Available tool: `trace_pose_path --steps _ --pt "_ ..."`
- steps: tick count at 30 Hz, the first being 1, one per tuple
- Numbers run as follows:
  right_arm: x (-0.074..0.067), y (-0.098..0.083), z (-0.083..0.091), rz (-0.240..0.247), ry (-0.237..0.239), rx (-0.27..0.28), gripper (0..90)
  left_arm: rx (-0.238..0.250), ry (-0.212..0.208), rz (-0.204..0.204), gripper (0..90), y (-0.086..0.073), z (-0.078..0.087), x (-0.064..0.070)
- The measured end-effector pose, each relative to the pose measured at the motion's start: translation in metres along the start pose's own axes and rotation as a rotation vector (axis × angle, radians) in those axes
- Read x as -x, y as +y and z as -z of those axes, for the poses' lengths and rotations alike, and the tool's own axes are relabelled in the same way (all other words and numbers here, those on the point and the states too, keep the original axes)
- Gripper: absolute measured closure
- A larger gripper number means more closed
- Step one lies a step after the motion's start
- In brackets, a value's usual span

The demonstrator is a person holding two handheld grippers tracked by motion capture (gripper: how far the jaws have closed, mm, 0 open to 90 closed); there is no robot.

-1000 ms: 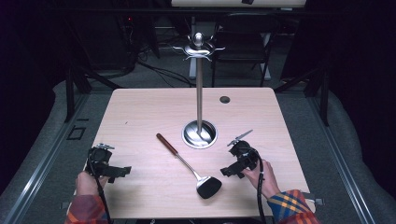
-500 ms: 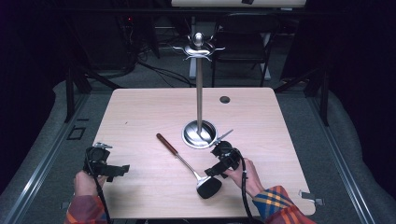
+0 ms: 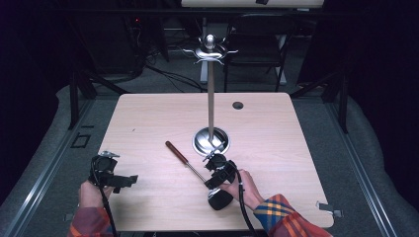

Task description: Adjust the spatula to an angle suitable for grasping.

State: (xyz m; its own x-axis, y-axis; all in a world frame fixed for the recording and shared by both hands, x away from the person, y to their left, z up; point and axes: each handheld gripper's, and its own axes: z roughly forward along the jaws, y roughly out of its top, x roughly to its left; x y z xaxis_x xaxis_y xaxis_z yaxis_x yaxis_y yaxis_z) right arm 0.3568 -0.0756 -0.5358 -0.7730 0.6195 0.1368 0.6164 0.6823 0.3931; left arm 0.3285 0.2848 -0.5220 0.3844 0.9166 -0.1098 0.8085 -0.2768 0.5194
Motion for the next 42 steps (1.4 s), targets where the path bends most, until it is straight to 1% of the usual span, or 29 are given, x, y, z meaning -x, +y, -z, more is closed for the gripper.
trace_pose_path --steps 2,6,9,10,12,13,14,15,19,20,21,22,23,24,26,27,30,32,33,35,37,40,41,42 --pt "-0.001 0.001 -0.002 0.001 -0.003 0.002 56.6 -0.007 0.001 -0.006 0.2 0.000 -0.001 0.000" --pt "-0.005 0.005 -0.006 0.020 -0.007 0.004 64.0 -0.012 0.001 -0.009 0.4 0.001 -0.001 0.001" --pt "-0.008 0.011 -0.013 0.036 -0.023 -0.013 66.9 -0.014 0.003 -0.010 0.5 0.001 -0.001 0.001" --pt "-0.008 0.011 -0.013 0.036 -0.023 -0.013 66.9 -0.014 0.003 -0.010 0.5 0.001 -0.001 0.001" --pt "-0.011 0.013 -0.016 0.049 -0.029 -0.021 69.8 -0.013 0.003 -0.008 0.5 0.001 -0.001 0.001" --pt "-0.012 0.013 -0.017 0.060 -0.037 -0.030 71.7 -0.014 0.004 -0.010 0.5 0.001 -0.001 0.001" --pt "-0.014 0.014 -0.018 0.075 -0.057 -0.037 76.7 -0.013 0.003 -0.011 0.5 0.001 -0.001 0.001" --pt "-0.015 0.014 -0.017 0.081 -0.070 -0.035 79.0 -0.015 0.003 -0.014 0.5 0.001 -0.001 0.001" --pt "-0.015 0.013 -0.015 0.089 -0.069 -0.033 80.9 -0.012 0.004 -0.013 0.5 0.001 0.000 0.001" --pt "-0.015 0.013 -0.013 0.098 -0.075 -0.037 83.4 -0.012 0.004 -0.010 0.5 0.001 0.000 0.001" --pt "-0.015 0.013 -0.013 0.099 -0.078 -0.026 86.8 -0.015 0.002 -0.010 0.5 0.001 0.000 0.001" --pt "-0.015 0.013 -0.013 0.100 -0.078 -0.025 86.3 -0.014 0.003 -0.014 0.5 0.001 0.000 0.001" --pt "-0.015 0.013 -0.013 0.096 -0.077 -0.021 83.6 -0.013 0.002 -0.013 0.5 0.001 0.000 0.002" --pt "-0.013 0.013 -0.015 0.085 -0.069 -0.013 75.3 -0.015 0.002 -0.017 0.5 0.001 0.000 0.002" --pt "-0.013 0.013 -0.016 0.082 -0.063 -0.016 76.5 -0.014 0.001 -0.016 0.5 0.001 0.000 0.002" --pt "-0.014 0.012 -0.019 0.095 -0.079 -0.031 78.2 -0.013 0.002 -0.016 0.5 0.001 0.000 0.002" --pt "-0.015 0.013 -0.019 0.104 -0.079 -0.037 79.2 -0.015 0.002 -0.018 0.5 0.001 0.000 0.002" --pt "-0.016 0.012 -0.019 0.107 -0.089 -0.040 80.6 -0.016 0.000 -0.018 0.6 0.001 0.000 0.002" --pt "-0.015 0.012 -0.019 0.113 -0.089 -0.045 81.5 -0.016 -0.001 -0.018 0.5 0.001 0.000 0.002" --pt "-0.014 0.012 -0.019 0.107 -0.089 -0.046 83.0 -0.017 -0.002 -0.017 0.5 0.001 0.000 0.002" --pt "-0.013 0.012 -0.017 0.123 -0.097 -0.064 83.2 -0.016 -0.003 -0.019 0.5 0.001 0.000 0.002" --pt "-0.009 0.010 -0.016 0.121 -0.103 -0.071 83.2 -0.017 -0.004 -0.017 0.5 0.001 -0.001 0.002" --pt "-0.008 0.010 -0.015 0.133 -0.110 -0.085 83.2 -0.018 -0.004 -0.015 0.5 0.001 -0.001 0.002" --pt "-0.008 0.010 -0.015 0.133 -0.110 -0.085 83.2 -0.015 -0.003 -0.015 0.5 0.001 -0.001 0.002"
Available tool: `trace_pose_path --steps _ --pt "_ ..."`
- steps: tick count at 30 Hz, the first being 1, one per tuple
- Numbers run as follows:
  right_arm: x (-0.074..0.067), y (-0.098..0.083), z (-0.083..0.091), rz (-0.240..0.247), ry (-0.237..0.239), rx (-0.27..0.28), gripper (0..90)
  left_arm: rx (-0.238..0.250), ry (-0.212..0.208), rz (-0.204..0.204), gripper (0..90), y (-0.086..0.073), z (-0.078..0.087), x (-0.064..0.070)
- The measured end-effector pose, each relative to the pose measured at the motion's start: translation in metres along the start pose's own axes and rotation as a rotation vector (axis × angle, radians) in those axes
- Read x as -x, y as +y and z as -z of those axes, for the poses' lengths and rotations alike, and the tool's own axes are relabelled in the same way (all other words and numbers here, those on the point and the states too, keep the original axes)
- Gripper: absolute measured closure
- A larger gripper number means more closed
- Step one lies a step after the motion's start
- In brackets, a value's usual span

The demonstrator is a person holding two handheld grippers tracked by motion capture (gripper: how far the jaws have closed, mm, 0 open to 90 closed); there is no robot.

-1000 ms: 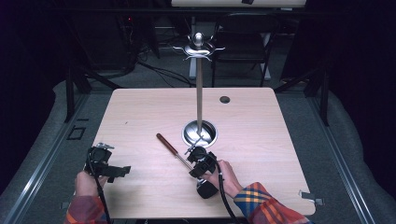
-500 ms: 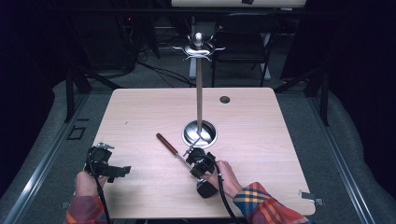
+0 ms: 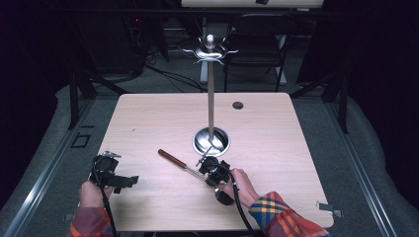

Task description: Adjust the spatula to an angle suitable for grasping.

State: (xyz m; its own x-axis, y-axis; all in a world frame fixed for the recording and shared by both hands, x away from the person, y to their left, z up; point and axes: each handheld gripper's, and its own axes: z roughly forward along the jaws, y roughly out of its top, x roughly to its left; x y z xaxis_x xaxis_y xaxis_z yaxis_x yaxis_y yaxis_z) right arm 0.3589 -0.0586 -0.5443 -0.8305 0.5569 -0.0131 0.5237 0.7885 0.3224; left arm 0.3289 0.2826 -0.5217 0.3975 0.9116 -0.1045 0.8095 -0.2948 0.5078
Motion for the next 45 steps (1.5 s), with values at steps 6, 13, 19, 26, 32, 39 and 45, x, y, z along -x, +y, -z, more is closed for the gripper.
trace_pose_path --steps 6,13,19,26,32,39,45 --pt "0.010 -0.010 0.004 0.033 0.014 -0.026 83.2 0.001 0.000 0.002 0.4 0.000 0.000 0.000" --pt "0.023 -0.027 0.011 0.047 0.007 -0.070 83.1 0.001 -0.001 0.000 0.4 0.000 0.000 0.000" --pt "0.033 -0.039 0.016 0.042 0.004 -0.082 83.0 0.000 0.002 0.000 0.4 0.000 0.000 0.000" --pt "0.039 -0.054 0.021 0.050 -0.004 -0.097 82.8 -0.002 0.001 -0.003 0.4 0.000 0.000 0.000" --pt "0.048 -0.069 0.026 0.057 0.011 -0.108 82.8 -0.002 0.003 0.000 0.4 0.000 0.000 0.001" --pt "0.055 -0.082 0.031 0.070 -0.018 -0.142 82.6 -0.003 0.003 0.000 0.3 0.000 0.000 0.001" --pt "0.062 -0.094 0.036 0.069 -0.041 -0.158 82.4 0.002 0.004 -0.001 0.3 0.000 0.001 0.000"
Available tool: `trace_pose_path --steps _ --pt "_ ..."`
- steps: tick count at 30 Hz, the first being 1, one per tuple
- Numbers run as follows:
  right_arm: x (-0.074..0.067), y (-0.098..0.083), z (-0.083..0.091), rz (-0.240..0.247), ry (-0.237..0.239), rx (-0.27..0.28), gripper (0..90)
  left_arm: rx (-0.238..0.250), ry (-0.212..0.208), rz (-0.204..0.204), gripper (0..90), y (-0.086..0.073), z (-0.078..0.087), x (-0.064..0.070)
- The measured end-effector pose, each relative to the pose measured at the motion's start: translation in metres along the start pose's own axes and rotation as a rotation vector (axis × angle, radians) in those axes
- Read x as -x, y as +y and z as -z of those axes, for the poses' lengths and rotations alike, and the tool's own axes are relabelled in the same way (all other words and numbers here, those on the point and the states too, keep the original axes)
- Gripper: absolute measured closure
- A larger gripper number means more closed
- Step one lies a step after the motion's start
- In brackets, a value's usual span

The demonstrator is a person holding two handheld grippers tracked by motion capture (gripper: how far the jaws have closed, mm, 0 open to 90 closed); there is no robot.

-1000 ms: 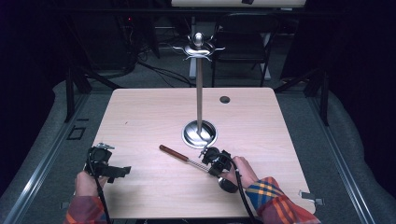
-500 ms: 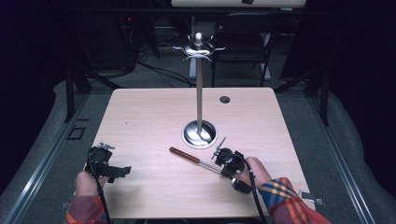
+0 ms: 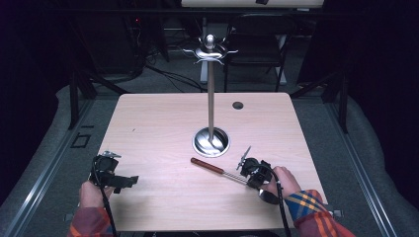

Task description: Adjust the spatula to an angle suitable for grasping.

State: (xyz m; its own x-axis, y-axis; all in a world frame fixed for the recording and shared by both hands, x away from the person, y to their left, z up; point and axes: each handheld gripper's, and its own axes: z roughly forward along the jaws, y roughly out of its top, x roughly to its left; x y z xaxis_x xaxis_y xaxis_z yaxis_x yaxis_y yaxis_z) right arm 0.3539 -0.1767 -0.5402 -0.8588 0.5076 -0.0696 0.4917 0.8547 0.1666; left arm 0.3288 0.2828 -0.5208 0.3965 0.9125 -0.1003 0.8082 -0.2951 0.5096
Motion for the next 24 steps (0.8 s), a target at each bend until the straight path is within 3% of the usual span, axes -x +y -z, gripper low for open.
trace_pose_path --steps 5,8,15,19,20,24 --pt "0.004 -0.012 0.001 -0.037 0.014 0.008 81.8 0.003 0.002 0.003 0.2 0.000 0.001 0.000" --pt "0.007 -0.016 0.001 -0.039 -0.003 -0.027 75.0 0.002 0.003 0.004 0.2 0.000 0.001 0.000" --pt "0.008 -0.008 0.005 -0.077 0.004 0.026 62.1 0.012 0.005 0.009 0.2 -0.001 0.002 -0.001" --pt "0.005 0.001 0.003 -0.086 0.012 0.032 50.2 0.008 0.003 0.001 0.2 0.000 0.001 0.000" --pt "0.002 0.007 0.003 -0.085 -0.012 0.036 40.7 0.008 0.003 -0.001 0.2 0.000 0.001 0.001" --pt "-0.001 0.019 0.001 -0.086 -0.014 0.050 29.9 0.008 0.005 -0.001 0.2 0.000 0.002 0.000"
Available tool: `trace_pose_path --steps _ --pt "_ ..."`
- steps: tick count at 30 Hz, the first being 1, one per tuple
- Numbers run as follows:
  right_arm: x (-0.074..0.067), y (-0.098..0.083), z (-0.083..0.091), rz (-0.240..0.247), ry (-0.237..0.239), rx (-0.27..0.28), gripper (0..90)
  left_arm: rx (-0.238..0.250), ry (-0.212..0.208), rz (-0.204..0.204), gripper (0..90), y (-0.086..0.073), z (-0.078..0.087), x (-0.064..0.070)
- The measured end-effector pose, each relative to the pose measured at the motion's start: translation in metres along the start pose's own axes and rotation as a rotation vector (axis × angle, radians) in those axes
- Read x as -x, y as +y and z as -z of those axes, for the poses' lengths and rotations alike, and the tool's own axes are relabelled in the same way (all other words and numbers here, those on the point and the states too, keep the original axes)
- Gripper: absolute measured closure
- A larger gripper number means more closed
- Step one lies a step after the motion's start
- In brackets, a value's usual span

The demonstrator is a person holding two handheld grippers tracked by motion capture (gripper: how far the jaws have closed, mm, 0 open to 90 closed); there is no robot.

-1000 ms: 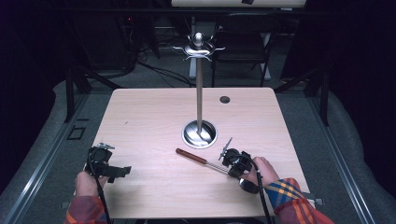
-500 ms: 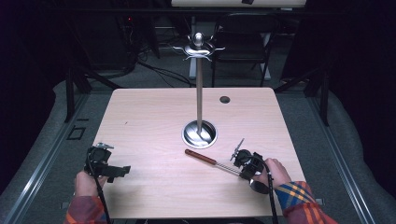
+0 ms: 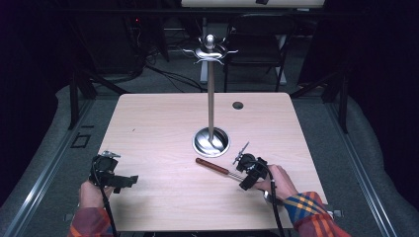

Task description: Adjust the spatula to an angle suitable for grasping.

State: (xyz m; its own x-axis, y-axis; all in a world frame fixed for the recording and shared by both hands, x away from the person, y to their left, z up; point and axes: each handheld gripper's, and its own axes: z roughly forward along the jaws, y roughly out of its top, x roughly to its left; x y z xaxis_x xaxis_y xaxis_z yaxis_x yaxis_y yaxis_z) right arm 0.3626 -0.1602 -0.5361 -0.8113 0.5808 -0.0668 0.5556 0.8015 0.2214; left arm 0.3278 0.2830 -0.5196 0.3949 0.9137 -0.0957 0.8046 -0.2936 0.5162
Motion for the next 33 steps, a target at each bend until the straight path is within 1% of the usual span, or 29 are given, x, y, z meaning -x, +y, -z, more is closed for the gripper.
trace_pose_path --steps 1,4,5,6,8,13,14,15,16,17,18,20,23,24,26,27,29,30,33 --pt "0.000 0.000 0.000 0.000 0.000 0.000 29.9 0.000 0.000 -0.001 0.2 0.000 0.000 0.000" --pt "-0.003 0.007 -0.002 0.000 -0.001 0.009 26.5 0.001 -0.002 -0.001 0.1 0.001 0.000 0.001" --pt "-0.004 0.009 -0.002 0.003 -0.007 0.001 25.6 0.001 -0.001 -0.003 0.2 0.001 0.000 0.001" --pt "-0.006 0.011 -0.003 0.003 0.001 0.010 24.7 0.001 -0.002 -0.001 0.1 0.001 0.000 0.001" --pt "-0.007 0.014 -0.004 0.005 -0.002 0.023 23.0 0.000 -0.002 -0.002 0.1 0.001 -0.001 0.001" --pt "-0.007 0.019 -0.006 0.001 -0.005 0.023 23.3 -0.003 -0.003 -0.001 0.2 0.002 -0.002 0.001" --pt "-0.006 0.022 -0.008 0.008 -0.008 0.015 26.2 -0.006 -0.003 -0.003 0.1 0.002 -0.002 0.001" --pt "-0.006 0.022 -0.008 0.008 -0.008 0.015 26.2 -0.006 -0.005 -0.002 0.1 0.002 -0.002 0.001" --pt "-0.007 0.026 -0.011 0.007 -0.009 0.008 30.1 -0.006 -0.005 -0.005 0.1 0.002 -0.002 0.001" --pt "-0.007 0.026 -0.011 0.007 -0.009 0.008 30.1 -0.006 -0.005 -0.005 0.1 0.002 -0.001 0.001" --pt "-0.007 0.027 -0.013 0.007 -0.002 0.014 32.5 -0.004 -0.003 -0.004 0.1 0.002 -0.001 0.001" --pt "-0.007 0.031 -0.015 0.015 -0.006 0.011 38.2 -0.003 -0.005 -0.001 0.1 0.002 -0.002 0.001" --pt "-0.008 0.035 -0.015 0.002 -0.012 0.010 48.1 -0.008 -0.007 -0.005 0.2 0.002 -0.002 0.001" --pt "-0.008 0.036 -0.016 -0.006 -0.008 0.019 51.3 -0.008 -0.007 -0.005 0.2 0.002 -0.002 0.001" --pt "-0.008 0.038 -0.017 0.001 -0.016 0.011 55.7 -0.007 -0.007 -0.002 0.2 0.002 -0.002 0.001" --pt "-0.009 0.039 -0.018 -0.006 -0.009 0.016 58.9 -0.007 -0.007 -0.002 0.2 0.002 -0.002 0.001" --pt "-0.009 0.040 -0.019 -0.002 -0.020 0.013 62.8 -0.008 -0.007 -0.004 0.2 0.002 -0.002 0.001" --pt "-0.010 0.041 -0.019 -0.006 -0.018 0.012 64.6 -0.007 -0.007 -0.002 0.2 0.002 -0.002 0.001" --pt "-0.011 0.043 -0.019 0.016 -0.032 0.009 69.0 -0.008 -0.006 -0.003 0.2 0.002 -0.002 0.001"
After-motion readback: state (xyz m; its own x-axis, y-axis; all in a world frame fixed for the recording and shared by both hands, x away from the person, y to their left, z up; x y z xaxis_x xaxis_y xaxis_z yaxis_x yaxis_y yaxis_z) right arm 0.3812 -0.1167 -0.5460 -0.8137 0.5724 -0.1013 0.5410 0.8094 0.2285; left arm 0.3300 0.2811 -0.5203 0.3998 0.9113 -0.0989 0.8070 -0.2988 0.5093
